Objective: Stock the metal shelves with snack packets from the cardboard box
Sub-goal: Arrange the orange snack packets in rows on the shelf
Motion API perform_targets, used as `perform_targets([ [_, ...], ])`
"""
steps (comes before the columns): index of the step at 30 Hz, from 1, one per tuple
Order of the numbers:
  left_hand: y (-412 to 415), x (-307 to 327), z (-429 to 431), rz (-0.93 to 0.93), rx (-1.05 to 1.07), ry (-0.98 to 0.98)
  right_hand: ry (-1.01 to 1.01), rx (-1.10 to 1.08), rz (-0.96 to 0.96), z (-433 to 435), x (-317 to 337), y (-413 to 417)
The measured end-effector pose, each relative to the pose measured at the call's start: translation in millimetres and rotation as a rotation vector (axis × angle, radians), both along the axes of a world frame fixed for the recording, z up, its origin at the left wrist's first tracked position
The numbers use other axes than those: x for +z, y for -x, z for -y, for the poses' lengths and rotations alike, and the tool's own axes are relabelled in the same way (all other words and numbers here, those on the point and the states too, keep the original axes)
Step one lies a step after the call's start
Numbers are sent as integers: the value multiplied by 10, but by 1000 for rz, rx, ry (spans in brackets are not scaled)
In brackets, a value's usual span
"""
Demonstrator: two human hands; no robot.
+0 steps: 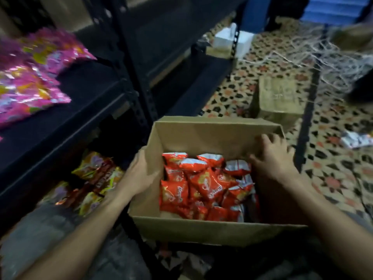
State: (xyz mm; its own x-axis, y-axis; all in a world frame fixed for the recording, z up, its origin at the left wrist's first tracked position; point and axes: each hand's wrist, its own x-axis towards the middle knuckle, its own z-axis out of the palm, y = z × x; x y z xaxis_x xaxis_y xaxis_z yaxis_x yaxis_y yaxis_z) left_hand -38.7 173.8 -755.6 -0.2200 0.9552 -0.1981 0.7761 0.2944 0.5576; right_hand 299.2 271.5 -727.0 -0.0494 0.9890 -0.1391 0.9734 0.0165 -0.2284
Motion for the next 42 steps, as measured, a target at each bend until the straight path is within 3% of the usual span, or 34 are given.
perform_targets([
  [4,2,-238,-284,-36,97,55,-13,-290,-17,-118,-276,-329],
  [8,68,-328,-532,-161,191,86,80,-337,-106,-230,-503,-394],
  [12,53,-379,-629,-311,238,138,25,-339,-135,-276,-532,-491],
  [17,-54,-164,-624,-235,174,182,153,-438,-256,-258,-338,-532],
  [22,-270,501,-576,-233,202,303,238,-516,-388,-210,270,-715],
  [26,-479,1209,-603,-166,195,282,249,-535,-456,-136,862,-944],
  [36,-1188,3040,-838,-270,156,310,238,-621,-481,-103,2607,-1628],
  [42,-1562,3663,-983,-239,131,258,171,-604,-453,-297,3372,-2135],
])
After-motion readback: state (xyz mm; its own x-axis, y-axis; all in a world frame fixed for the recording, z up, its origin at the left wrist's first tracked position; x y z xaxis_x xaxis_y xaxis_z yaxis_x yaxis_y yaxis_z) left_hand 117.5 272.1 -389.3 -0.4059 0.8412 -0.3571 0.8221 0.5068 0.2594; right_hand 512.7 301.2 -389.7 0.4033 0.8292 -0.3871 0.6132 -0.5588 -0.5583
